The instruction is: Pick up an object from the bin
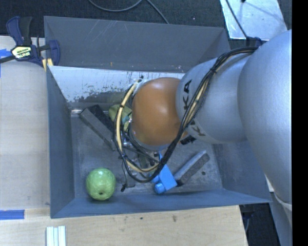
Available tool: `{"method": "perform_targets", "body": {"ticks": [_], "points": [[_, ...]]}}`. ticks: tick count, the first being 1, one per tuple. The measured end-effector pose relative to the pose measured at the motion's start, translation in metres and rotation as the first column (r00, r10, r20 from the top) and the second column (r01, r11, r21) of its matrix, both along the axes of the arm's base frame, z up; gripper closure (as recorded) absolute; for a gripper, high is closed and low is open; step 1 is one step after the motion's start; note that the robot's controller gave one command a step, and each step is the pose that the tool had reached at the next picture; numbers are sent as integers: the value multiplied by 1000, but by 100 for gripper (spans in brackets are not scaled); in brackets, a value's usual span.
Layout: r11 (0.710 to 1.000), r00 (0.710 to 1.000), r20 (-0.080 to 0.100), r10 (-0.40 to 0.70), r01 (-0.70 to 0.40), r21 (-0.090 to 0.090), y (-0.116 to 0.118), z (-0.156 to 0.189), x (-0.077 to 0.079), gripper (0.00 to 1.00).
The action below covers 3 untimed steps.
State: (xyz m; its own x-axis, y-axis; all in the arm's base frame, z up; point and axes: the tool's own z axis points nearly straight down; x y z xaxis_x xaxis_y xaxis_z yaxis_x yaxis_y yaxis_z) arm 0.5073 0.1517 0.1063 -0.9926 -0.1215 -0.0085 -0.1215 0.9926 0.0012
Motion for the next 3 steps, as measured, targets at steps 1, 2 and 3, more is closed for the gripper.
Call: {"method": "perform_targets", "body": {"ticks": [1, 2, 3], "points": [[999, 999, -2, 41, -41, 0, 7, -21, -11, 0], [979, 979, 0, 205, -205, -1, 40, -13, -13, 0], [892, 892, 3, 453, -453, -1, 86, -32, -10, 100]]}}
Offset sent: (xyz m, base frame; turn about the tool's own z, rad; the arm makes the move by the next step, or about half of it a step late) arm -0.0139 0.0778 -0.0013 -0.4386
